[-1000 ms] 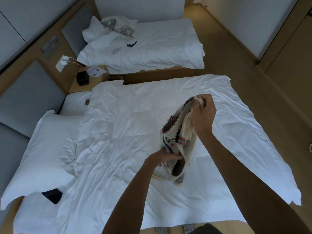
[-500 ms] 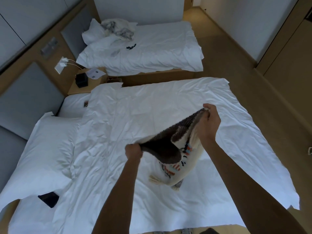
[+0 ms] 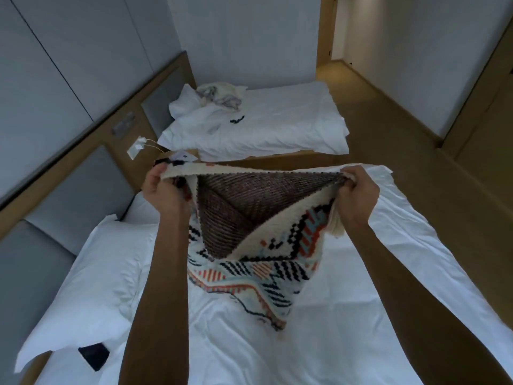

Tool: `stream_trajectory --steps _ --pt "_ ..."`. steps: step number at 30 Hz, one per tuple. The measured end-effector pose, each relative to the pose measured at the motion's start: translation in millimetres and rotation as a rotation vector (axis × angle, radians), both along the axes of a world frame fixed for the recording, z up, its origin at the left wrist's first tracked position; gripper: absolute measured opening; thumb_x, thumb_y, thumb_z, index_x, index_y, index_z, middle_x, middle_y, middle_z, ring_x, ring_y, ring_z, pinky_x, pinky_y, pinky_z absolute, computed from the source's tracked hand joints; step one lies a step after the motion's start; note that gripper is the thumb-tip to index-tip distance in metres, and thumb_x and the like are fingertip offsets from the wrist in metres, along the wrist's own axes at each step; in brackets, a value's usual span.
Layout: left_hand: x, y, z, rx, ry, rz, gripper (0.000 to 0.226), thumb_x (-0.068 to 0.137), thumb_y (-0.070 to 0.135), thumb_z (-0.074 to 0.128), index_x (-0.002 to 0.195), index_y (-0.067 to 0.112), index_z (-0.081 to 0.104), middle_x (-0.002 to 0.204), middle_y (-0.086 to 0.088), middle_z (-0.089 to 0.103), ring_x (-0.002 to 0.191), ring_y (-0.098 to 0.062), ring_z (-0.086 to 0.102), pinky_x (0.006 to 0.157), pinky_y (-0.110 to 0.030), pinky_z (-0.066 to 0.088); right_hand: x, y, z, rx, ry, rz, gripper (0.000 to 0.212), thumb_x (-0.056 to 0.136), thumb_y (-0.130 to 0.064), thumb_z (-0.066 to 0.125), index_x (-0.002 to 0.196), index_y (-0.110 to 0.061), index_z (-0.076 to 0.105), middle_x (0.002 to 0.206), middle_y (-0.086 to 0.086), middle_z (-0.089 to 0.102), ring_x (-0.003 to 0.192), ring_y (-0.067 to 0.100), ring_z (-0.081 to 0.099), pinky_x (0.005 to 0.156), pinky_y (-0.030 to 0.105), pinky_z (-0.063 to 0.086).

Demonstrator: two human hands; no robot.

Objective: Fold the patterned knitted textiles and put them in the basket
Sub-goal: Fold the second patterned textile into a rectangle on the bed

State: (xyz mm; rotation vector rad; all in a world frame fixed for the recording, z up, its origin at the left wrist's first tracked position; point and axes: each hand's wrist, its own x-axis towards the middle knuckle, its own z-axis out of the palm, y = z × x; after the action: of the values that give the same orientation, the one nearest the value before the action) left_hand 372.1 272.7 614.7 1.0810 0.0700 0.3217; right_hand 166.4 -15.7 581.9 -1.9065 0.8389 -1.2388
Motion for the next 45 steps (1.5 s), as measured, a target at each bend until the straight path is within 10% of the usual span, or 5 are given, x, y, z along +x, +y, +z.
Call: stream_trajectory --steps 6,11,22,36,45 --pt "6 36 -7 0.782 0.221 0.166 0.022 0.087 0.009 0.052 0.103 -0.001 0.065 0.101 -0.019 0.066 0.092 -0.029 0.061 0.081 -0.038 0.048 0 1 1 0.041 -0.080 0.029 0.028 0.084 -0.002 0.045 0.094 -0.015 0.068 0.086 -0.003 0.067 0.079 0.014 0.060 0.073 0.023 0.046" --pt "13 61 -48 0.628 0.460 -0.176 0.037 0.091 -0.003 0.045 0.059 0.013 0.039 0.038 0.000 0.041 0.048 -0.020 0.039 0.042 -0.021 0.041 5 8 -13 0.013 -0.018 -0.003 0.032 0.087 0.001 0.044 0.104 -0.015 0.065 0.093 0.003 0.069 0.082 0.018 0.060 0.075 0.019 0.040" --pt "64 47 -85 0.190 0.271 -0.196 0.046 0.081 -0.016 0.037 0.063 0.018 0.061 0.072 -0.007 0.057 0.062 -0.017 0.052 0.054 -0.026 0.046 54 25 -18 -0.035 -0.032 0.134 0.025 0.060 0.011 0.036 0.065 -0.013 0.042 0.065 0.006 0.044 0.064 0.012 0.040 0.061 0.024 0.032" --pt "-7 -31 -102 1.178 -0.364 -0.886 0.092 0.076 0.052 0.076 0.151 0.031 0.029 0.160 0.007 0.028 0.146 -0.011 0.026 0.119 -0.033 0.023 77 76 -26 -0.045 0.086 0.430 0.043 0.068 0.014 0.042 0.082 -0.010 0.075 0.084 0.005 0.070 0.083 0.005 0.065 0.081 0.017 0.050" --pt "-48 -88 -98 1.133 -0.423 -0.815 0.027 0.089 0.036 0.064 0.078 0.014 0.054 0.070 0.000 0.061 0.062 -0.016 0.053 0.062 -0.037 0.045 59 87 -22 0.152 0.145 0.540 0.035 0.081 0.018 0.047 0.100 -0.009 0.059 0.078 0.002 0.068 0.068 0.005 0.063 0.061 0.017 0.048"
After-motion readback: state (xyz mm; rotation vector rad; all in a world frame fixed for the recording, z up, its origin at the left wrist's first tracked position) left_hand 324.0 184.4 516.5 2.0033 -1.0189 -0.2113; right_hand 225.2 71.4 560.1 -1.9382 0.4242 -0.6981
